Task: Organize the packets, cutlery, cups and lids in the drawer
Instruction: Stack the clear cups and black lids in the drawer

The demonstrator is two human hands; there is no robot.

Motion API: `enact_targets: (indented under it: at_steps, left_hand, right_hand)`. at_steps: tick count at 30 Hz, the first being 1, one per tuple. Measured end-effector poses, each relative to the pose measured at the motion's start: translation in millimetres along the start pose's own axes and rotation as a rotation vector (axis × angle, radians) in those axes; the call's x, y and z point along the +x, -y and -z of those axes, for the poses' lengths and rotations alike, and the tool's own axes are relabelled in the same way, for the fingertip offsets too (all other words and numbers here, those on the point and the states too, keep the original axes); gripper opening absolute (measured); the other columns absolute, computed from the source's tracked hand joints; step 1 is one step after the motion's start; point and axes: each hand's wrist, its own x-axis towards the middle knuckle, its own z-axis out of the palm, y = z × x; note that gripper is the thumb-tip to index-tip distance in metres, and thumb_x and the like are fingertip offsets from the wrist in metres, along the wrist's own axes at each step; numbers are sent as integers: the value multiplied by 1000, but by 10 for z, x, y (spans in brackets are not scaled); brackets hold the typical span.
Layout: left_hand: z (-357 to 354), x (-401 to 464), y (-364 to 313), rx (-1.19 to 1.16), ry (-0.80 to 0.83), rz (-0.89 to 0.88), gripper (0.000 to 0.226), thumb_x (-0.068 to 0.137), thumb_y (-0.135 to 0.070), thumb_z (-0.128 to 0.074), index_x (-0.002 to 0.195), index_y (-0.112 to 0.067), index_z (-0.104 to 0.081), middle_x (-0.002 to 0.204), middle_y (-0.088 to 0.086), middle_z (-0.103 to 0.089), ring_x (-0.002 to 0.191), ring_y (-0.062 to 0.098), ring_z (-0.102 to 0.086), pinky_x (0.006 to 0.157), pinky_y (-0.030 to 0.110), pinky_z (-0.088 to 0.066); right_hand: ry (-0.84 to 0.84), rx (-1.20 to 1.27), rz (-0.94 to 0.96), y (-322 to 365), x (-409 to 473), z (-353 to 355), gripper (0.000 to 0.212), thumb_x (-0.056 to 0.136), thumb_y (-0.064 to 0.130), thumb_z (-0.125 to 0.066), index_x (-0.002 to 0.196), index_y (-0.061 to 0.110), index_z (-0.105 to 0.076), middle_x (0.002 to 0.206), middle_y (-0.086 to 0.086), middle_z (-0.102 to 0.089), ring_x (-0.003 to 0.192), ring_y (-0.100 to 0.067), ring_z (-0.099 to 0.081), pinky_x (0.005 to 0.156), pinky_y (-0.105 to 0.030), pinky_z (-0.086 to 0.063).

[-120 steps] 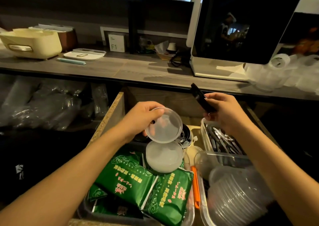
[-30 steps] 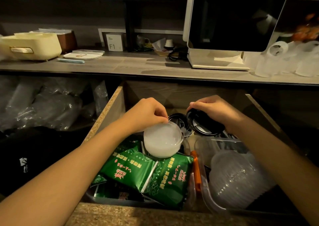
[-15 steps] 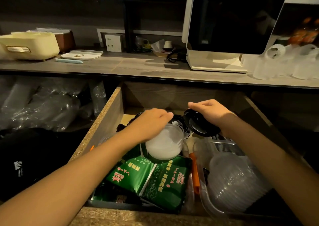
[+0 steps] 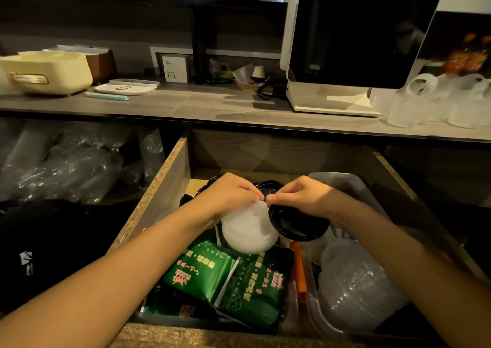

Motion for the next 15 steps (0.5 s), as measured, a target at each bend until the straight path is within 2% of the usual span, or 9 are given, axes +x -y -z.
enact_targets:
  at_steps: [1, 3, 5, 6, 7, 9, 11, 13, 15]
  left_hand:
    - [5, 14, 1, -10, -14, 14, 16, 89, -13, -67, 82, -17, -81, 83, -1, -74, 83, 14, -67, 71, 26, -54]
    - [23, 24, -3, -53, -85, -7, 21, 93, -22, -65, 80, -15, -79, 78, 0, -75, 81, 16, -68, 86, 36, -57]
    - [47, 19, -39, -143, -185, -155, 28, 98, -33, -58, 81, -21, -76, 79, -1, -75, 83, 17, -70, 97, 45, -54]
    - [59, -9, -84, -237, -196, -239, 28, 99, -38, -55, 87, -23, -75, 85, 0, -76, 88, 18, -72, 99, 46, -53]
    - [70, -47, -136, -361, -169, -297, 28, 99, -41, -53, 97, -22, -73, 94, 1, -77, 96, 18, -72, 103, 43, -50]
    - [83, -118, -225, -612, -12, -344, 37, 96, -47, -51, 119, -21, -64, 115, 0, -73, 113, 14, -67, 109, 35, -44]
    - [48, -212, -310, -769, 169, -339, 49, 93, -48, -48, 132, -21, -55, 126, 0, -69, 120, 12, -63, 107, 29, -46]
    - [-23, -287, -369, -897, 238, -290, 51, 93, -44, -51, 135, -15, -54, 125, 7, -70, 116, 17, -65, 101, 28, -52]
    - [-66, -330, -417, -1006, 192, -228, 45, 95, -39, -57, 131, -11, -59, 127, 14, -68, 120, 23, -64, 103, 35, -51]
  right_hand:
    - [-13, -4, -4, 1, -5, 12, 43, 62, 72, -68, 76, 33, -79, 87, -21, -69, 74, -23, -58, 68, -34, -45]
    - [-79, -26, -33, 9, -5, 78, 31, 79, 56, -70, 79, 26, -77, 80, -11, -72, 70, -16, -65, 66, -27, -50]
    - [-229, 62, -20, 46, -19, 169, 24, 89, 44, -65, 85, 22, -73, 75, -2, -69, 65, -11, -62, 58, -21, -48]
    - [-317, 175, -7, 75, -38, 213, 23, 93, 39, -61, 87, 20, -72, 76, -2, -68, 64, -10, -60, 56, -20, -46]
    - [-385, 321, 16, 130, -75, 246, 22, 97, 34, -57, 89, 19, -71, 78, -3, -67, 65, -11, -60, 57, -20, -47]
    - [-457, 576, 122, 268, -104, 259, 25, 101, 23, -49, 96, 14, -72, 82, -5, -69, 74, -16, -63, 67, -26, -50]
    - [-520, 622, 211, 421, -66, 191, 27, 100, 15, -46, 93, 13, -72, 87, -6, -70, 83, -18, -65, 78, -32, -52]
    - [-566, 652, 236, 564, 18, 76, 24, 98, 12, -47, 86, 15, -69, 88, -7, -69, 86, -20, -65, 81, -36, -52]
    - [-567, 690, 210, 668, 130, -14, 20, 97, 15, -48, 88, 13, -66, 90, -9, -68, 90, -26, -65, 83, -40, -53]
